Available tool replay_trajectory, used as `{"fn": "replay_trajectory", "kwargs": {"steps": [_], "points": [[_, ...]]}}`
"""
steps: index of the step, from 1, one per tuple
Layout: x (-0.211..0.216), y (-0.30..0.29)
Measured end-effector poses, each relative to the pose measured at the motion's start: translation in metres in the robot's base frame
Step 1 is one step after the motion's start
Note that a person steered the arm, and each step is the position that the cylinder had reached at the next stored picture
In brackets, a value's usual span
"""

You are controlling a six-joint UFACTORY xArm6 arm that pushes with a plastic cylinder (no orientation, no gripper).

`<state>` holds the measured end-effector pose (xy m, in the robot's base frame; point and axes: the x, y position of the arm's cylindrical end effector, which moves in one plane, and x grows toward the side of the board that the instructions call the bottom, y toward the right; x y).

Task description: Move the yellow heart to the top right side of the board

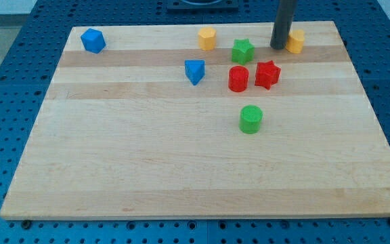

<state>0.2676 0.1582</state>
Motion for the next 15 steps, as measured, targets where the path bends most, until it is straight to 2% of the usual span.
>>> {"fn": "replay_trajectory", "kwargs": {"steps": [3, 7, 10, 15], "points": [[-0.001, 0.021], [-0.005, 0.016], [0.014, 0.016], [0.006, 0.037]]}}
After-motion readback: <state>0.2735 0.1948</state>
